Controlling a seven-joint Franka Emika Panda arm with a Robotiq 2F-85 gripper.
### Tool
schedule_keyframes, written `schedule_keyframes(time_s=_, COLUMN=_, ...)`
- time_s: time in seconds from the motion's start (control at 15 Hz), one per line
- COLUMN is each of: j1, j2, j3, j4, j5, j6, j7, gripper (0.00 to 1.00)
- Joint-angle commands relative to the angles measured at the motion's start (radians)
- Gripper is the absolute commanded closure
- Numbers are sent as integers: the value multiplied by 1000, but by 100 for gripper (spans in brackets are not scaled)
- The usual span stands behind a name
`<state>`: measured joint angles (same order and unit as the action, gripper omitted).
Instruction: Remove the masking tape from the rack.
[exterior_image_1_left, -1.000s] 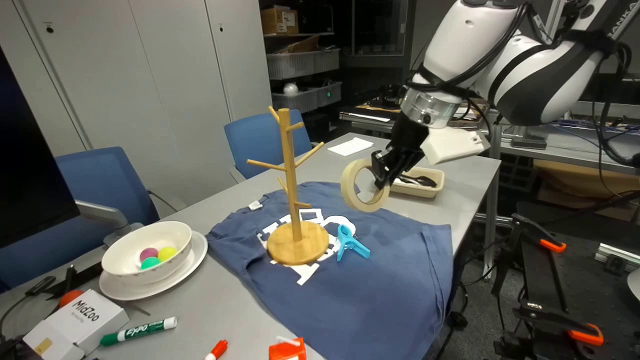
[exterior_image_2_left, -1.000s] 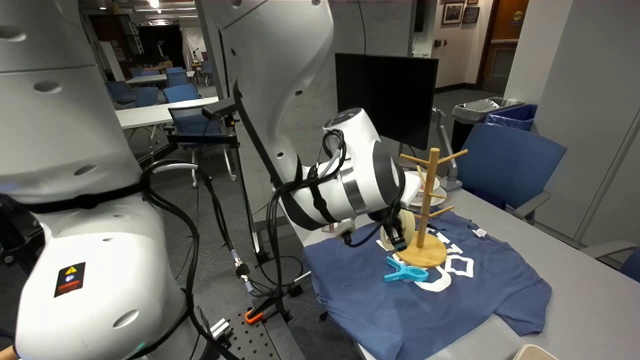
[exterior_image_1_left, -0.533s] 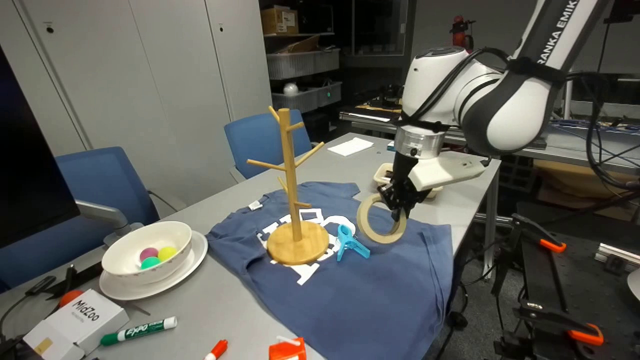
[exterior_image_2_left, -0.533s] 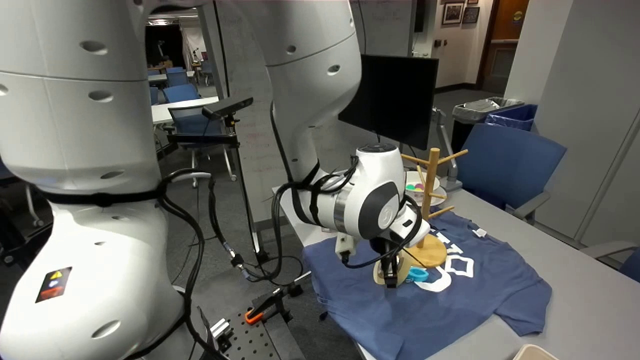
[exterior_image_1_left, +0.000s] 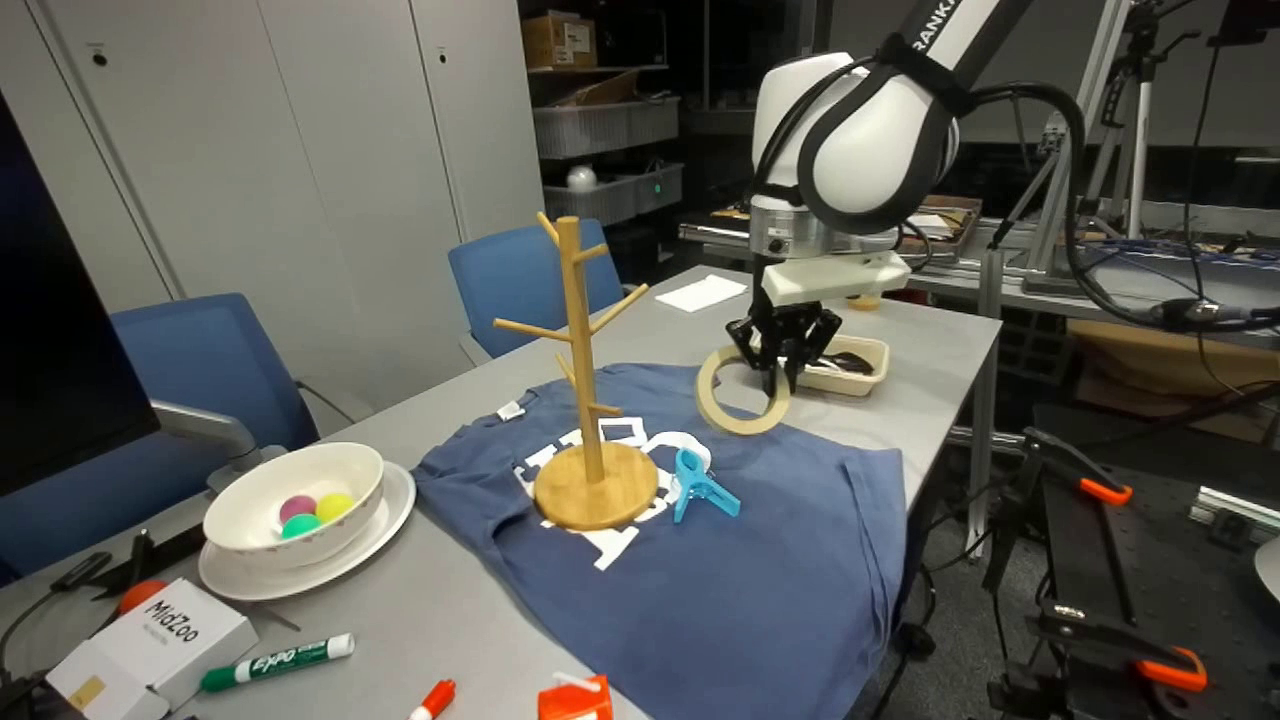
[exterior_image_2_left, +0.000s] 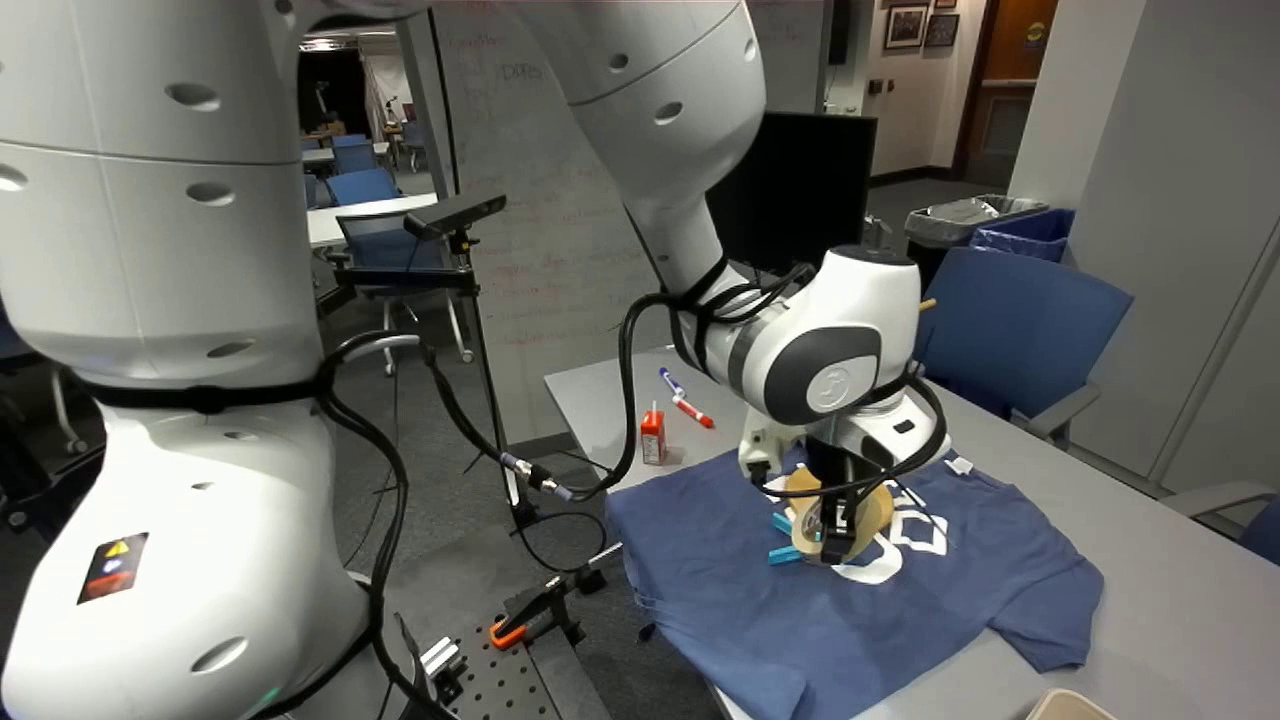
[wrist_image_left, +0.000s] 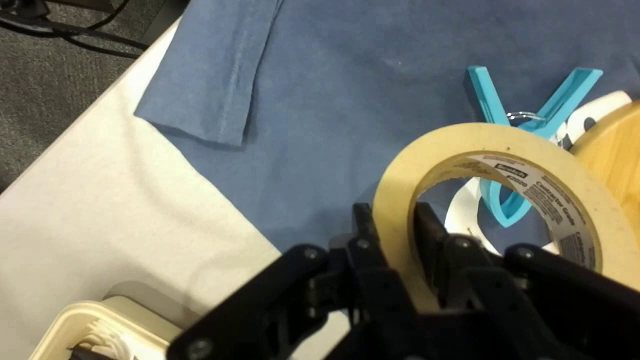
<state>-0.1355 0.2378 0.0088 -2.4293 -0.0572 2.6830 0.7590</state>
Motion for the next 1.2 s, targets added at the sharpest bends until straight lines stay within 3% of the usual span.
schedule_keyframes(time_s=0.0, j1=54, j2=6, j3=-65, j4=65, j5=49, j6=-90, j7=-28, gripper=94)
schedule_keyframes(time_s=0.67, j1=43, j2=98, j3=-72, j4=139, j5=262, j6=-249, j7=-102, gripper=94)
schedule_keyframes(time_s=1.13, j1=60, j2=141, j3=-102, j4=157, j5=251, j6=-258, j7=-76, gripper=94)
